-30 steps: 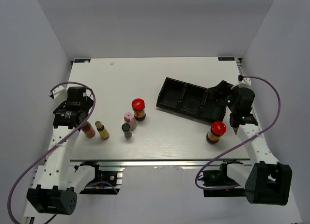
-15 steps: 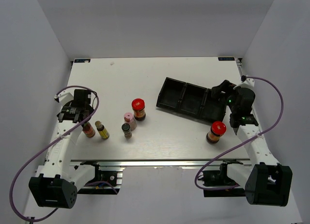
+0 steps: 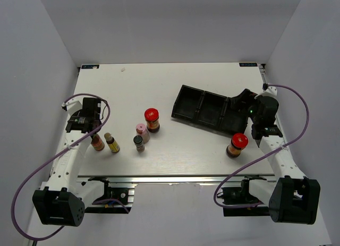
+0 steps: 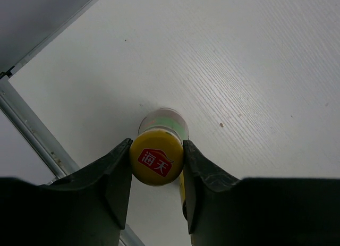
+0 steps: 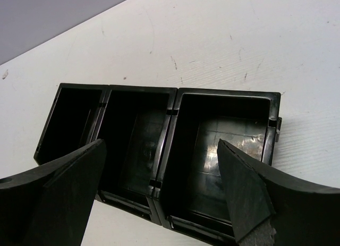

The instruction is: Organize the condiment bottles

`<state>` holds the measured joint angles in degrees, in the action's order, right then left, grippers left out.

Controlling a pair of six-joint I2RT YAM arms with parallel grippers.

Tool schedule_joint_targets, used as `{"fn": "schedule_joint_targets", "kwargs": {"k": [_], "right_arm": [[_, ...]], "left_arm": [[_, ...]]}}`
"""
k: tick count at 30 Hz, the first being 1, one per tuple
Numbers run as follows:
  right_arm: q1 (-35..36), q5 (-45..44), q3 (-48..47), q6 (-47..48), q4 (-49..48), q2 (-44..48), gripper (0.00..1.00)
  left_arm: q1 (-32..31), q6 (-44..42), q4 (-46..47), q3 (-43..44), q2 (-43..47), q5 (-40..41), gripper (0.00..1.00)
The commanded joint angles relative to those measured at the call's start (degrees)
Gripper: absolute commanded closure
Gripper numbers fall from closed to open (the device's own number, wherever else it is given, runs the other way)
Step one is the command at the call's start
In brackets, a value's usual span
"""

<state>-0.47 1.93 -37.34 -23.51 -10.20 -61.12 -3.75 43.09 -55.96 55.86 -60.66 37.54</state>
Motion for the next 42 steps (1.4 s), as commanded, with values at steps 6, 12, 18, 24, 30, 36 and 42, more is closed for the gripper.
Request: {"fn": "schedule_joint_targets", "kwargs": {"k": [6,12,18,24,30,36,42], "right_arm": [[-0.1,0.3,-1.5,0.7,-1.8,0.4,0.11],[-0.1,0.3,-1.3,0.7,-2.1,0.7,0.11],[-0.1,0.8,-1.1,1.0,-2.8,0.7,0.11],[-0.1,4.2,-0.6,1.5,-4.7,-0.5,0.11],[-0.1,4.0,-1.1,2.4,-4.2,-1.1,0.11],[-0.1,1.6,0.2,3.6,-4.8,1.3,0.11],[-0.1,0.4,-0.4,4.0,-3.3,1.8,0.11]], "left_arm": [[0.1,-2.6,0.4,0.9,0.9,0.3,0.78],[0.1,-6.0,2.8,3.1,2.7,-0.5,1.00],[0.1,-6.3,7.6,7.8,3.4,-4.0,1.00],[0.1,-4.3,10.2,15.7,0.1,-8.1,1.00],[-0.2,-5.0,23.2,18.1,-3.1,-18.0,1.00],[-8.7,-12.3,28.3,29.7,-12.8,-17.9,1.00],[-18.0,-20.9,33.6,39.8,-25.5,-26.5,1.00]]}}
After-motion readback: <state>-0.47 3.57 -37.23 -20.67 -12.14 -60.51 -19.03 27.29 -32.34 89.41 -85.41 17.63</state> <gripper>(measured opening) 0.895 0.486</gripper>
